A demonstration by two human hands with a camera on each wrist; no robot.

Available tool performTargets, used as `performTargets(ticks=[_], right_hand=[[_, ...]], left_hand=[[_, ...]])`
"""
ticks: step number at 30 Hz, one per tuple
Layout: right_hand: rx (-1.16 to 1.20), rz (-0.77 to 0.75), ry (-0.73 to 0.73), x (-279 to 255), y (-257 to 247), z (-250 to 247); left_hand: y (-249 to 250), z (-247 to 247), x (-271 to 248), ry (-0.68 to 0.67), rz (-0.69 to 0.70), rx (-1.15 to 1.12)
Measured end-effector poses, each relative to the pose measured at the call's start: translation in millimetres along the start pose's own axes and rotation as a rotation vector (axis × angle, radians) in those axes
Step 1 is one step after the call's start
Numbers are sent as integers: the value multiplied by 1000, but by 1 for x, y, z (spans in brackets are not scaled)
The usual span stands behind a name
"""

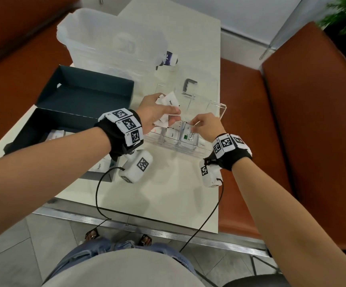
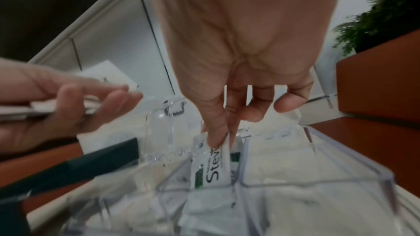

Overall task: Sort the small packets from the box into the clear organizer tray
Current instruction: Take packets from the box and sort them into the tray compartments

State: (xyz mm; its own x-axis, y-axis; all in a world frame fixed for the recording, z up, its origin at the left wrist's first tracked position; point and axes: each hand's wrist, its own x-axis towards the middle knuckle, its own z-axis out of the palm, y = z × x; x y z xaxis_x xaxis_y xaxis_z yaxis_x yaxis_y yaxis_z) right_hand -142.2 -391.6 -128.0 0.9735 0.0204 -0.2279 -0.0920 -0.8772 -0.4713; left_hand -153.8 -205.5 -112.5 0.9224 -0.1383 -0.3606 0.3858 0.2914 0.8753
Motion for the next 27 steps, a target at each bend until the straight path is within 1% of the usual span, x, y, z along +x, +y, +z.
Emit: performTargets(ticks=[4,6,9,11,13,18,21,27], right_hand=[[-150,19,52,2,1,14],[-207,-12,85,1,2,19],[-226,-86,132,-3,1,24],[-274,-110,82,-5,-2,26],[-318,-88,17,-7,-6,28],[-380,-45,-11,-6,-13,32],[-357,-29,-23,-4,-13,30],[-176,-27,9,-8,-6,23]], left_hand=[[1,-2,0,-8,8,-31],[2,-2,0,-3,-1,-36],[2,-2,1,1,-16,-43],[3,-2,1,-2,-22,-50],[4,-2,2,-8,-25,-58],[6,-3,1,-17,-38,-81],[8,-5,-1,-40,-78,-110],[15,-8,-6,-100,-213,-176]])
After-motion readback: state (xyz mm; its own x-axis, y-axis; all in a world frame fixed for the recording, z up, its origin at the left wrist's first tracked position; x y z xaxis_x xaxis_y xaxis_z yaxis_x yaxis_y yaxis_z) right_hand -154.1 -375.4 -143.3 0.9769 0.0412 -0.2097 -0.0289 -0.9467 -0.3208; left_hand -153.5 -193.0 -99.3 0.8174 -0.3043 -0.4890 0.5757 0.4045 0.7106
